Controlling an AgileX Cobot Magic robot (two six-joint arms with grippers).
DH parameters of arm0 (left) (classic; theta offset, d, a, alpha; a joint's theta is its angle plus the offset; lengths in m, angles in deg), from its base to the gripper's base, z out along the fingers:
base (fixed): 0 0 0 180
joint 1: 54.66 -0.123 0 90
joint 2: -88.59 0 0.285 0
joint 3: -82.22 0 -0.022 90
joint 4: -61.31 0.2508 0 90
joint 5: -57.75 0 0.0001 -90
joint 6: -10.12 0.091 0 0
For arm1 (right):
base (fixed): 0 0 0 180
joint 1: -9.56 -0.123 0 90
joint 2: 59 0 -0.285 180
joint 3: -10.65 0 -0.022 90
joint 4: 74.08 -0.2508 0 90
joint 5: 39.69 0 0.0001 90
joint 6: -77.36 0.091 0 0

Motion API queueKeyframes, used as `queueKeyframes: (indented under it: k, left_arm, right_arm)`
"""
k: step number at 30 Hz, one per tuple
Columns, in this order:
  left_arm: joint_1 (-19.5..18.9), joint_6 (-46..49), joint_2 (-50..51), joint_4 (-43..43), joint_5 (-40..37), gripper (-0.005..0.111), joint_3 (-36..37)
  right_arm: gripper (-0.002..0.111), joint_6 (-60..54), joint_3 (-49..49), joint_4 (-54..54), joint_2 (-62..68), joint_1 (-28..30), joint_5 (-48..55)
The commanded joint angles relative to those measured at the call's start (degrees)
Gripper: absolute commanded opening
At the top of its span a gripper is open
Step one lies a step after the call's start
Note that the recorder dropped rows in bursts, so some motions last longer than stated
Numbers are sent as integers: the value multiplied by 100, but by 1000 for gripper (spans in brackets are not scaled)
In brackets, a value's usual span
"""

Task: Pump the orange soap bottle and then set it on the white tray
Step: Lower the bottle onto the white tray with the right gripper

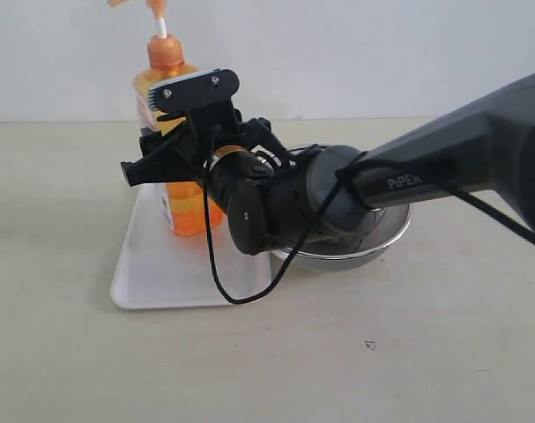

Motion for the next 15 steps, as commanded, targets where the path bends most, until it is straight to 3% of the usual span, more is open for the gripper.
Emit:
queueKeyframes:
  k: [1,4,7,15]
  left_arm:
    - [-9,26,-21,-41,34,5,23]
    - [-9,26,-21,-41,34,5,23]
    - [-9,26,-21,-41,34,5,23]
    - [-9,26,-21,-41,34,5,23]
  right_arm:
    - [57,176,78,74,-110,17,-501]
    - [87,192,78,74,-110,17,-561]
    - [100,192,78,74,-110,17,-586]
    - [105,192,78,74,-110,17,-586]
